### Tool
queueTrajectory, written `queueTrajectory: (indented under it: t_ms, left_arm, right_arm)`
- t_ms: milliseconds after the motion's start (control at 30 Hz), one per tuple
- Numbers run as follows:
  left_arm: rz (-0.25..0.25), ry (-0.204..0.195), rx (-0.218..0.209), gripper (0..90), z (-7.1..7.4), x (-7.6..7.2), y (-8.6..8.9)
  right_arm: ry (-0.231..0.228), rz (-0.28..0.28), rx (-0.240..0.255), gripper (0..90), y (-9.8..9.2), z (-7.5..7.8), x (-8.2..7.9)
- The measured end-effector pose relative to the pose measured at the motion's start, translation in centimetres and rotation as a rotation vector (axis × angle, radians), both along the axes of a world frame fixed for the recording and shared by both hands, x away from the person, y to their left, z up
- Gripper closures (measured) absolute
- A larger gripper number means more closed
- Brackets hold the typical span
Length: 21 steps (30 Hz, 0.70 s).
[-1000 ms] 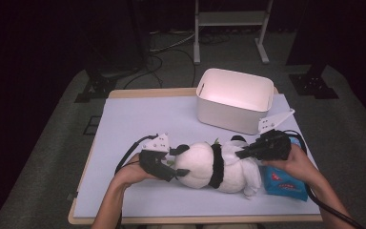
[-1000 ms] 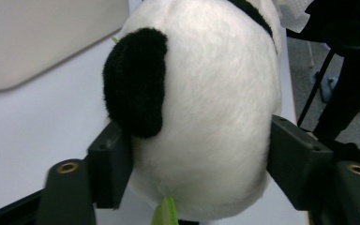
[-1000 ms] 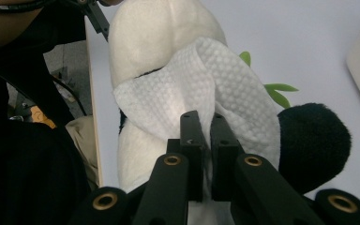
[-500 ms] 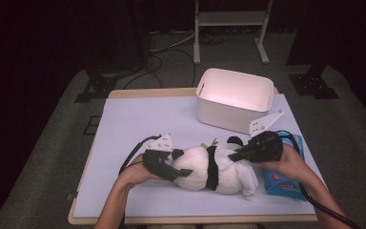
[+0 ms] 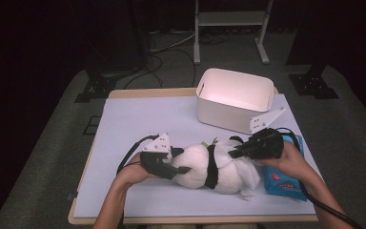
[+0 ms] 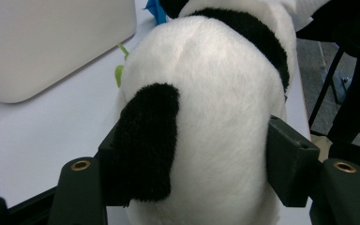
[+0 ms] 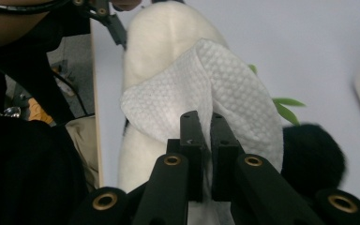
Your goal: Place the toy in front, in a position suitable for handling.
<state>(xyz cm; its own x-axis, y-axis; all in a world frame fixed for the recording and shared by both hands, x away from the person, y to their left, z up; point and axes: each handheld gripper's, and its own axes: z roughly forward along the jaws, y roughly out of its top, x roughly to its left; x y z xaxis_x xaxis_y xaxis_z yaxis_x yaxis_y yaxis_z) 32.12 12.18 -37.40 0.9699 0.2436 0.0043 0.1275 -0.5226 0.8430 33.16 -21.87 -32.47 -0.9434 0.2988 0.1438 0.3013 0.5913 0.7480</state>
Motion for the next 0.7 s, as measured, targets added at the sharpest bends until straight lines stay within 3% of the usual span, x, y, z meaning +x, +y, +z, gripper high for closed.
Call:
queueTrajectory:
  t_ms: [267,500,700]
  left_arm:
    - [-0.016,-0.007,0.003,36.8,0.0,-0.1,0.0]
    - [-0.016,-0.007,0.004,36.8,-0.1,-0.2,0.0]
    - [-0.017,-0.008,0.009,36.8,-0.1,-0.3,0.1]
  right_arm:
    - [0.017,-0.093,0.024,85.8,-2.5,-0.5,1.7]
    - [0.025,-0.07,0.049,85.8,-1.7,-0.7,1.8]
    - [0.025,-0.055,0.037,85.8,-0.5,-0.6,2.0]
